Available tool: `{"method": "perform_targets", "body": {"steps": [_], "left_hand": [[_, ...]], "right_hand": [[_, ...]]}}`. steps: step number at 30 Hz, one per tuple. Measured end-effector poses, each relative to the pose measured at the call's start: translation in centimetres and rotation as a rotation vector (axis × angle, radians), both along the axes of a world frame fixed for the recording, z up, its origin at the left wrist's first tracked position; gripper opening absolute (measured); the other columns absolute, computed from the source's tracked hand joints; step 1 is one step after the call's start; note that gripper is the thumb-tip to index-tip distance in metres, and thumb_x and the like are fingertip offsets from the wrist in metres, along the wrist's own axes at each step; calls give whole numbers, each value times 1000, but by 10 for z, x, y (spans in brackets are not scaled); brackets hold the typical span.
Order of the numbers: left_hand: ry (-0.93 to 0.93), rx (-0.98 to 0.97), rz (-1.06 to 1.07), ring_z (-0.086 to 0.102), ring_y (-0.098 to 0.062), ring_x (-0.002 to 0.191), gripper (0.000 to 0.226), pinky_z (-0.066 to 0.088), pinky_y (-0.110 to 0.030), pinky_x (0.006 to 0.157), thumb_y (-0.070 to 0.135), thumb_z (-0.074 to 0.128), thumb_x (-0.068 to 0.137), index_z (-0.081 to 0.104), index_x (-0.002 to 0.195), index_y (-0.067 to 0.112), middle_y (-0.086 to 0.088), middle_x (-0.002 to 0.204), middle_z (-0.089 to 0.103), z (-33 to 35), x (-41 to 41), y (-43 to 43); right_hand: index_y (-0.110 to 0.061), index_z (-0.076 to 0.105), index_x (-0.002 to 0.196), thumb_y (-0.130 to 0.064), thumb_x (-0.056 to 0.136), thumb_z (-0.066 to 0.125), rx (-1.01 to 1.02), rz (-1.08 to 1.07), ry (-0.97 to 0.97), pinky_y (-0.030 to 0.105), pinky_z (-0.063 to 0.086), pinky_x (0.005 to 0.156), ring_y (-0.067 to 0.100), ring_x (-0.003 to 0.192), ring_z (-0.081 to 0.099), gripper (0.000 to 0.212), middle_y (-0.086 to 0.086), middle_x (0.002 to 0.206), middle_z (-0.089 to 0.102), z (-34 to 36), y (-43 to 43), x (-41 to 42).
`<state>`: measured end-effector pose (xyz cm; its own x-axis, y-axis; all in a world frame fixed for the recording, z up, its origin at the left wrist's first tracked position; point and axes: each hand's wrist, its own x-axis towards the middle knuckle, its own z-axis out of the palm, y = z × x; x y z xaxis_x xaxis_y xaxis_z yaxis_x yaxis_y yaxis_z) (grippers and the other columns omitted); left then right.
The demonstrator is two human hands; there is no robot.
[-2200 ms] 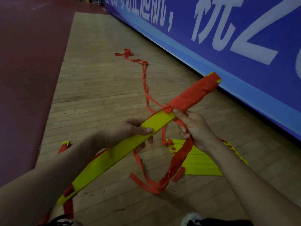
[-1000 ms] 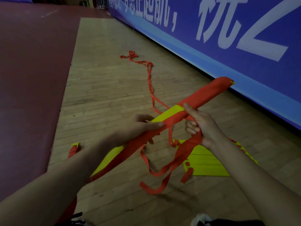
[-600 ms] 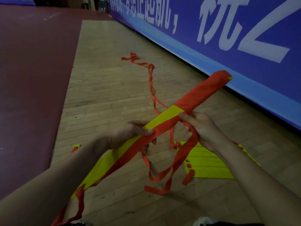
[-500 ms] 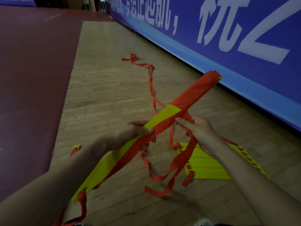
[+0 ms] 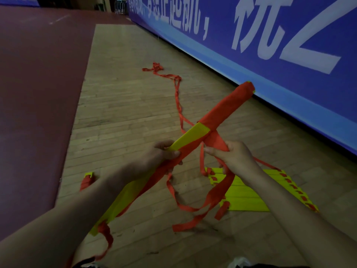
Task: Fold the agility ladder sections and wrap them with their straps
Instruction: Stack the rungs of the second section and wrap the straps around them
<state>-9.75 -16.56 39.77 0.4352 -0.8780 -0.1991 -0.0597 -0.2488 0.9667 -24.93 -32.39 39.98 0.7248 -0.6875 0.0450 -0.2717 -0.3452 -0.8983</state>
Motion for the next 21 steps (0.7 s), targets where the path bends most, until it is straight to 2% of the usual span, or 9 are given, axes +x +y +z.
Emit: {"method": "perform_targets", "body": {"steps": [3,5,7,10,14,16,18,20,21], "left_hand": [[-244,47,46,50,-7,52,19,42,-18,49,5,50,97,53,115,6,-2,74,58,0,-11,-4],[-706,170,24,57,-12,69,26,45,-21,61,16,46,100,47,125,19,0,89,59,0,-19,-2],[-1153,278,-6,60,-26,93,34,48,-35,70,24,37,102,36,136,26,-3,112,56,0,-24,0],[-1378,329,19,54,-28,105,48,37,-35,66,13,34,98,22,142,28,-5,123,46,1,-30,-3],[-1480,315,36,49,-32,109,53,37,-36,76,14,32,98,17,147,25,-10,128,39,-1,-40,-7],[-1484,204,20,53,-36,100,45,43,-39,78,29,30,99,21,142,24,-13,121,45,-9,-38,-8],[-1336,107,40,56,-38,99,50,45,-41,81,48,32,96,24,140,25,-13,117,52,-11,-36,-9],[-1052,190,22,53,-31,110,61,41,-34,88,53,47,93,27,144,27,-8,122,54,1,-33,-8],[-910,249,-5,53,-25,108,63,41,-28,84,53,54,90,32,143,28,-4,119,55,6,-29,-7]], "right_hand": [[-7,54,58,-29,83,72,6,-18,-39,16,29,33,10,25,39,38,-1,36,45,4,6,3],[-13,49,52,-32,84,71,9,-41,-51,16,28,32,10,25,37,43,-5,33,41,4,11,7],[-12,52,53,-37,85,69,47,-77,-71,16,26,32,10,25,35,43,-3,34,41,6,15,9],[-6,62,67,-41,86,66,142,-122,-129,18,27,32,10,26,35,39,-1,37,41,11,17,12],[-11,58,65,-33,86,68,327,-170,-219,19,24,33,8,30,32,31,-5,39,39,13,18,13],[-13,52,65,-24,89,67,483,-168,-284,18,23,32,7,29,28,30,-5,39,37,15,17,12],[-13,47,65,-17,91,63,602,-143,-327,16,21,30,5,27,26,31,-6,37,35,18,16,11],[-13,44,65,-16,92,61,654,-92,-348,16,20,29,4,26,25,32,-6,37,33,18,15,10],[-13,44,65,-16,92,61,669,-68,-355,16,20,28,4,25,25,32,-5,37,33,18,15,10]]}}
